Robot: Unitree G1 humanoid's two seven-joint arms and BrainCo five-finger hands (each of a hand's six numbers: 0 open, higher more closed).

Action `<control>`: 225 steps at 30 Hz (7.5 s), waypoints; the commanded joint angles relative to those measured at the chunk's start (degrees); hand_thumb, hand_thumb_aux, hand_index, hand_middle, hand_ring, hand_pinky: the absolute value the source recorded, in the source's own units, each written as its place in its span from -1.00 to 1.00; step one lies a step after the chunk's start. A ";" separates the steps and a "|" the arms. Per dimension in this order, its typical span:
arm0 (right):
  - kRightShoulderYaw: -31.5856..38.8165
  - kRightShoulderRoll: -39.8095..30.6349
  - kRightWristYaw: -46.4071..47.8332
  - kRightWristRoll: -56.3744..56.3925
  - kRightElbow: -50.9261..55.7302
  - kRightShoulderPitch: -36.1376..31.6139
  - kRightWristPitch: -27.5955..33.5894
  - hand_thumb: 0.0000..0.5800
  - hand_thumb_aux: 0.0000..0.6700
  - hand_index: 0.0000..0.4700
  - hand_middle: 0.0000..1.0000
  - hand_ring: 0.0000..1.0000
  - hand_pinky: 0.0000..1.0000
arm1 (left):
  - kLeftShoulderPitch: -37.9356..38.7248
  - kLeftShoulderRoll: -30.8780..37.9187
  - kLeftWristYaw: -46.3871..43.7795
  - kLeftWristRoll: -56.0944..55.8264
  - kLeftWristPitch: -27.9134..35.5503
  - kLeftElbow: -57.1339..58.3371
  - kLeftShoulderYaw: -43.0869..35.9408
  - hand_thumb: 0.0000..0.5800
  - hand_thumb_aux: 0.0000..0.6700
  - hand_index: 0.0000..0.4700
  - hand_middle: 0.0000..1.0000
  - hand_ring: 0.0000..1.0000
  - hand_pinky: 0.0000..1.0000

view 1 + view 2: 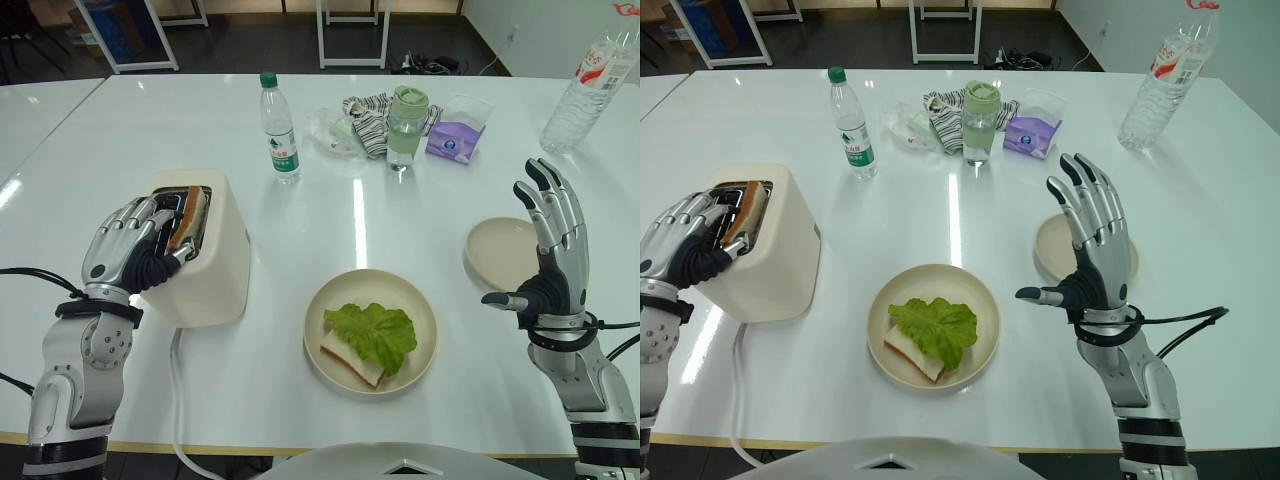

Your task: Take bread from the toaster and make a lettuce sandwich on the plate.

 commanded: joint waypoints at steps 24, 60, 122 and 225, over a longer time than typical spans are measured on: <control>-0.08 -0.06 0.21 -0.91 1.35 -0.41 -0.69 -1.00 -1.00 -1.00 -1.00 -1.00 -1.00 | -3.09 -2.13 -1.08 -11.96 3.42 -6.82 5.60 1.00 1.00 1.00 -1.00 -1.00 -1.00; 0.12 0.13 -1.49 -3.49 1.21 0.42 0.56 -1.00 -1.00 -1.00 -1.00 -1.00 -1.00 | 5.01 0.33 -4.66 -1.43 0.70 -6.39 2.19 -1.00 -1.00 -1.00 -1.00 -1.00 -1.00; 1.19 -0.56 -3.63 -4.07 3.17 0.90 1.45 -1.00 -1.00 -1.00 -1.00 -1.00 -1.00 | -13.02 -8.26 9.23 -15.64 -3.00 -3.16 3.37 1.00 1.00 1.00 1.00 1.00 1.00; 17.87 -13.91 29.32 0.08 15.87 -10.71 -13.92 -1.00 -1.00 -1.00 -1.00 -1.00 -1.00 | -15.62 -4.18 49.01 42.06 -23.41 9.28 -44.82 1.00 1.00 1.00 1.00 1.00 1.00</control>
